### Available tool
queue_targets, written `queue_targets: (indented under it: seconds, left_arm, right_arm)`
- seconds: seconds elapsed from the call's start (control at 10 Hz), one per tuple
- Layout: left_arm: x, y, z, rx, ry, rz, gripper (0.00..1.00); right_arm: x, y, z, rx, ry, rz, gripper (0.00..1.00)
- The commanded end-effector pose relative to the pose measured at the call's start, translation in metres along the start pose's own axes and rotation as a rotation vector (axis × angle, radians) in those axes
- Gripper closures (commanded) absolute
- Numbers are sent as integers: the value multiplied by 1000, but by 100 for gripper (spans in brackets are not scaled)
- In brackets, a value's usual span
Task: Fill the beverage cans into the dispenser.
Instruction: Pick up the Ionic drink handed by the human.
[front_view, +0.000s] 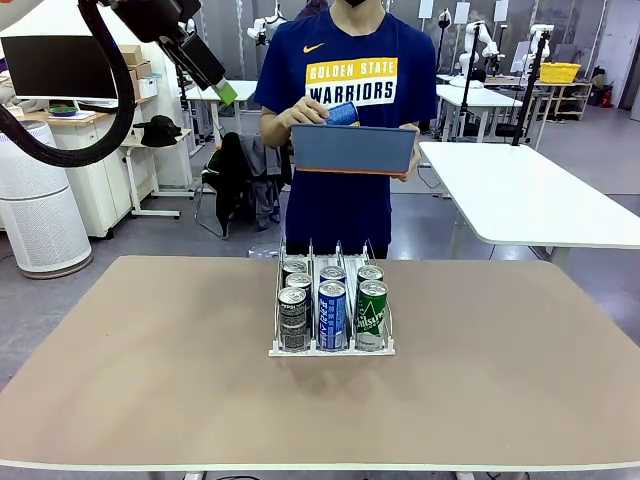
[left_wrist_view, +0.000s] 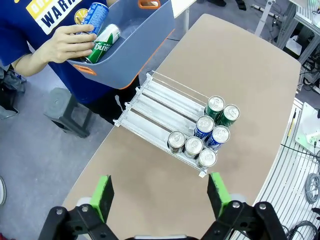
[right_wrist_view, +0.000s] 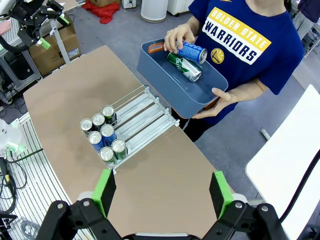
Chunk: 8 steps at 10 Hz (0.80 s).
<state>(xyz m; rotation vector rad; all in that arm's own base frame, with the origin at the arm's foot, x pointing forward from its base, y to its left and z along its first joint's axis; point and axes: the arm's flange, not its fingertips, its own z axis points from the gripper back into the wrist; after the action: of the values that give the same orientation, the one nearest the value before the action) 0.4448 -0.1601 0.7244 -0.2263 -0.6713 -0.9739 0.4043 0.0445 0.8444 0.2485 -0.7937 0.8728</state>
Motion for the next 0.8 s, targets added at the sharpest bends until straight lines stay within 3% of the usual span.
queue_targets:
  seconds: [0.0, 0.7]
  left_arm:
    - [0, 0, 0, 2, 1, -5, 0]
    - [0, 0, 0, 2, 1, -5, 0]
  right_arm:
    - [0, 1, -1, 9, 1, 0, 0]
    - [0, 1, -1, 9, 1, 0, 0]
